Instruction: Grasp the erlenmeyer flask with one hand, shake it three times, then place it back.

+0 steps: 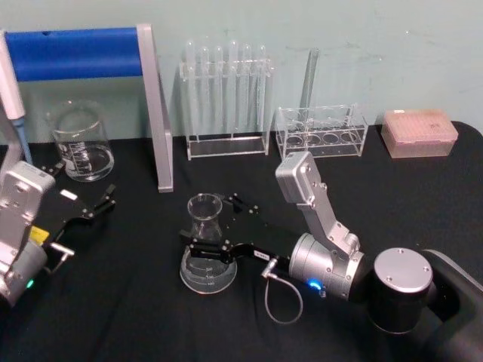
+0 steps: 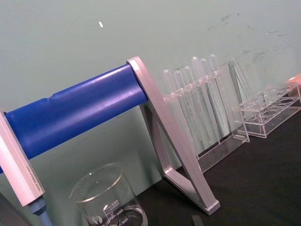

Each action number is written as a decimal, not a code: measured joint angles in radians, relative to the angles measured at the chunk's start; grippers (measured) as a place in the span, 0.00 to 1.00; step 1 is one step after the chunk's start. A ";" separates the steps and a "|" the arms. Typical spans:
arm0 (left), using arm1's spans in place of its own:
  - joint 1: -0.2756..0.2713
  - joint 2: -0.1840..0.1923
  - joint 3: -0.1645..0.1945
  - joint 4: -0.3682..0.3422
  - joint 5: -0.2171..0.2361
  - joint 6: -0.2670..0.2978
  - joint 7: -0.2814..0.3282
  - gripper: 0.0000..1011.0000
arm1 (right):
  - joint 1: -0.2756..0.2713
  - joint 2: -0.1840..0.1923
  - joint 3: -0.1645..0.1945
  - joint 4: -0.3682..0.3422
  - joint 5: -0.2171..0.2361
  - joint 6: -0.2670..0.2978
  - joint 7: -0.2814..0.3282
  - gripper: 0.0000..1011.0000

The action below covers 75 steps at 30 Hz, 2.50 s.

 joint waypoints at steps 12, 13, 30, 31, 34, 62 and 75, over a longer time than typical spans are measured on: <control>0.000 0.000 0.000 0.000 0.000 0.000 0.000 0.99 | -0.015 0.053 0.016 -0.035 0.023 -0.008 0.042 0.99; 0.000 0.000 0.000 0.000 0.000 0.000 0.000 0.99 | -0.021 0.068 0.018 -0.046 0.029 -0.007 0.052 0.99; 0.000 0.000 0.000 0.000 0.000 0.000 0.000 0.99 | -0.099 0.208 0.088 -0.141 0.089 -0.009 0.055 0.99; 0.000 0.000 0.000 0.000 0.000 0.000 0.000 0.99 | -0.102 0.207 0.097 -0.141 0.090 -0.009 0.041 0.99; 0.000 0.000 0.000 0.000 0.000 0.000 0.000 0.99 | -0.114 0.179 0.133 -0.132 0.081 -0.010 -0.051 0.99; 0.000 0.000 0.000 0.000 0.000 0.000 0.000 0.99 | -0.127 -0.050 0.225 0.026 -0.072 -0.055 -0.432 0.99; 0.000 0.000 0.000 0.000 0.000 0.000 0.000 0.99 | -0.128 -0.049 0.224 0.024 -0.072 -0.056 -0.433 0.99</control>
